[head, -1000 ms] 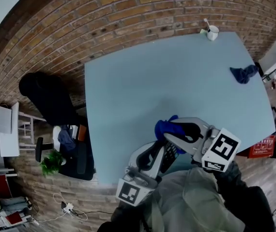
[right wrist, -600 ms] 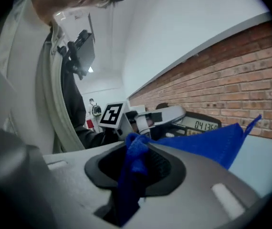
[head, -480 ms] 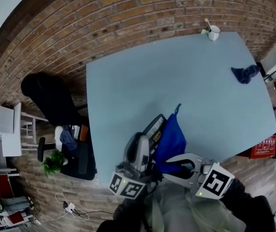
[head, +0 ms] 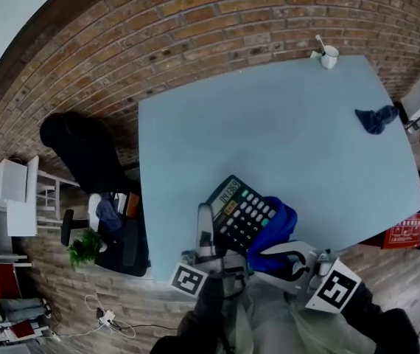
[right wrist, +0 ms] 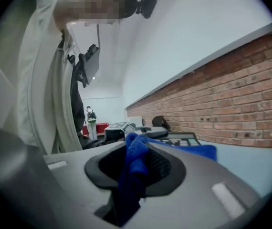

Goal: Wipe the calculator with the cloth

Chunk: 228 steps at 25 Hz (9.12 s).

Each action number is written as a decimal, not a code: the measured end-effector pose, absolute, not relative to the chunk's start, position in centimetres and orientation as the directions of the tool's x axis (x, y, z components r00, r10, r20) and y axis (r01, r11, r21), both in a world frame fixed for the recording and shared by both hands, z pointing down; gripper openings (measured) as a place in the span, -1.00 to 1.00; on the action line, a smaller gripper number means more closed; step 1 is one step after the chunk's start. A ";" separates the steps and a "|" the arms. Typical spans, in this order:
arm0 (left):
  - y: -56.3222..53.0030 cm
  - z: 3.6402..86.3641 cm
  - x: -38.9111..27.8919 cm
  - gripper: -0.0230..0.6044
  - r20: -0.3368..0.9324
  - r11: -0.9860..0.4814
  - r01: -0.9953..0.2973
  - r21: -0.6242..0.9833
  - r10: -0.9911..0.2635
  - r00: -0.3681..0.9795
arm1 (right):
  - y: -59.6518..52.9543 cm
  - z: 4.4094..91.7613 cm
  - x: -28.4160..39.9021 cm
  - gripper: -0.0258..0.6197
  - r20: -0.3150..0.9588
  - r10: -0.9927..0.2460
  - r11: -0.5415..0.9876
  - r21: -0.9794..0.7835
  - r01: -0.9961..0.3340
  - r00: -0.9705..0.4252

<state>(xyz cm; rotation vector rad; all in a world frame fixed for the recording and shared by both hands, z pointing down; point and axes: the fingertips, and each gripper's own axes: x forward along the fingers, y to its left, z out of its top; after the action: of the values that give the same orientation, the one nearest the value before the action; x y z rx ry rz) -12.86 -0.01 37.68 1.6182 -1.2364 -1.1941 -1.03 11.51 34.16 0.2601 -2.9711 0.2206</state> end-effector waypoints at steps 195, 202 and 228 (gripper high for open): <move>-0.9 50.4 -17.5 -0.91 0.127 -0.200 -0.711 0.674 -0.917 0.378 | -0.9 49.2 1.1 -0.92 0.276 -0.580 0.743 -0.207 -0.636 -0.767; 1.7 50.9 -14.9 -0.90 0.149 -0.217 -0.699 0.681 -0.894 0.422 | 0.3 51.2 1.7 -0.92 0.305 -0.540 0.710 -0.336 -0.619 -0.785; 3.8 53.1 -15.6 -0.90 0.174 -0.130 -0.654 0.745 -0.909 0.379 | 2.8 54.3 3.0 -0.92 0.382 -0.536 0.649 -0.383 -0.657 -0.753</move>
<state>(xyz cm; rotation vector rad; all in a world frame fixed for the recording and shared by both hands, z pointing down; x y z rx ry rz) -15.61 3.79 53.09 1.8658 -1.3542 -0.4165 3.03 2.78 54.27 0.9691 -2.6348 0.7495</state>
